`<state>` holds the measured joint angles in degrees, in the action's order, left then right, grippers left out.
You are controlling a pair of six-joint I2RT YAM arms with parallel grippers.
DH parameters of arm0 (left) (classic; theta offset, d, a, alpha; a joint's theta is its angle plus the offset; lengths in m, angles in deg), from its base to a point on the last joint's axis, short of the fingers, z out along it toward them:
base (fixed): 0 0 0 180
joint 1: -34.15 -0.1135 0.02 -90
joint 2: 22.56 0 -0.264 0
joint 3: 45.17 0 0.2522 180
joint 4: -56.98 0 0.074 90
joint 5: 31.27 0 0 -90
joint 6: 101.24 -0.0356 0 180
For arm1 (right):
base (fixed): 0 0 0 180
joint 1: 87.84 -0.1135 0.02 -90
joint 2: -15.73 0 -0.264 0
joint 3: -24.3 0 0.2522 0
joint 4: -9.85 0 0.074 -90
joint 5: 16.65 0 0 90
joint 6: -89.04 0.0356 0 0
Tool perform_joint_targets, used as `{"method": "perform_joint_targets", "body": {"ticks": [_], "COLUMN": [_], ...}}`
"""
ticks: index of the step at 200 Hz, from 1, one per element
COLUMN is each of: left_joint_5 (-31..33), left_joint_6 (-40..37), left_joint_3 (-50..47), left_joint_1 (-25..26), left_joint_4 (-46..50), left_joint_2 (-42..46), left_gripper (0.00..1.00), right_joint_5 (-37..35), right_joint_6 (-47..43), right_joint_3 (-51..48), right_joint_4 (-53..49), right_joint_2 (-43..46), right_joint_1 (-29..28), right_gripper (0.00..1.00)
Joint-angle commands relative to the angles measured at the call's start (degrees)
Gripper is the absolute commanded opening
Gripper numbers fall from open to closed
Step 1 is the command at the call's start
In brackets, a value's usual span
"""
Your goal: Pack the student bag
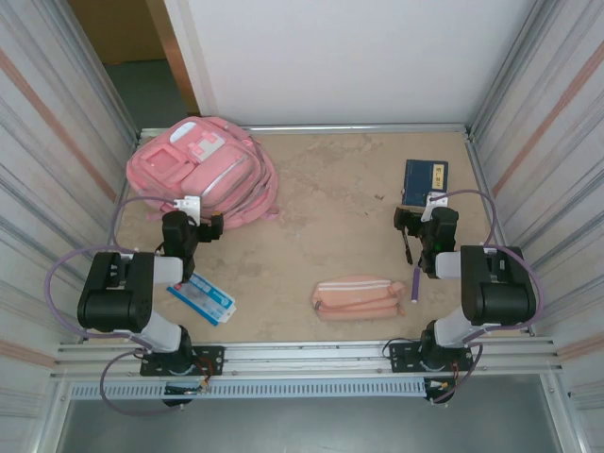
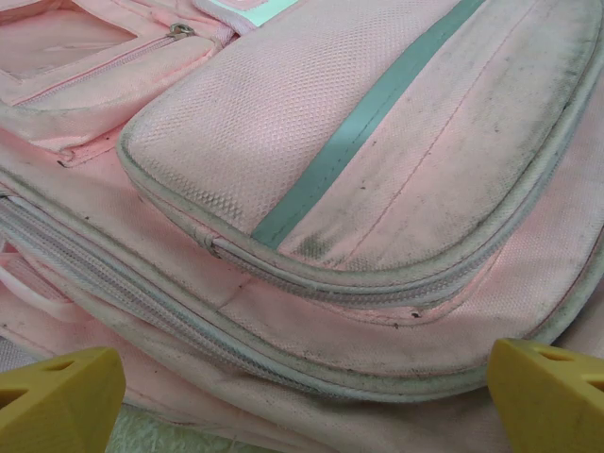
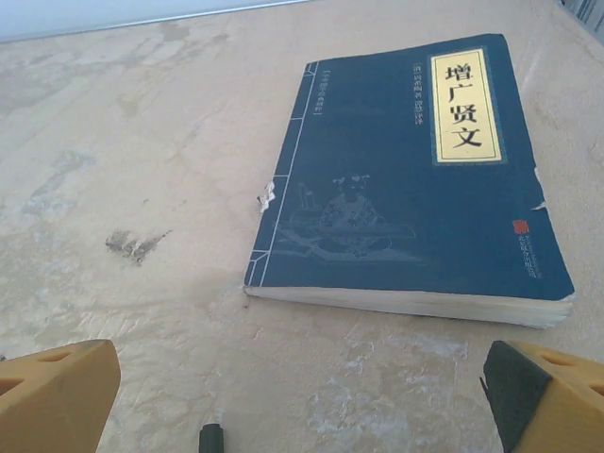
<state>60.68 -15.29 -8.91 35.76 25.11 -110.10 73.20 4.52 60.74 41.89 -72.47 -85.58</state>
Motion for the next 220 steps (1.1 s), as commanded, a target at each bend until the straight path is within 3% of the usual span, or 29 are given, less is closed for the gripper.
{"method": "perform_joint_targets", "body": {"ticks": [1, 155, 173, 198, 220], "left_joint_5": [-0.5, -1.8, -1.7, 1.8, 14.2], "left_joint_6": [0.5, 0.5, 0.0, -0.9, -0.4], "left_joint_3": [0.8, 0.5, 0.5, 4.1, 7.9], "left_joint_1": [0.0, -0.6, 0.0, 1.2, 6.4], "left_joint_4": [-0.2, -0.5, 1.7, 13.1, 25.2], "left_joint_2": [1.0, 1.3, 3.7, 8.9, 17.1], "left_gripper": [0.99, 0.99, 0.99, 0.99, 0.99], "right_joint_5": [0.0, 1.3, -2.3, -4.3, -4.3], "right_joint_6": [-0.5, -1.9, -1.8, 5.1, 9.5], "right_joint_3": [0.9, 0.4, 1.6, 9.0, 10.8], "right_joint_4": [-0.1, -0.2, -5.8, -31.0, -39.3], "right_joint_2": [-0.2, 1.0, 5.1, 17.7, 27.6], "right_joint_1": [0.1, -0.6, -1.7, -1.5, -4.0], "right_gripper": [0.99, 0.99, 0.99, 0.99, 0.99]}}
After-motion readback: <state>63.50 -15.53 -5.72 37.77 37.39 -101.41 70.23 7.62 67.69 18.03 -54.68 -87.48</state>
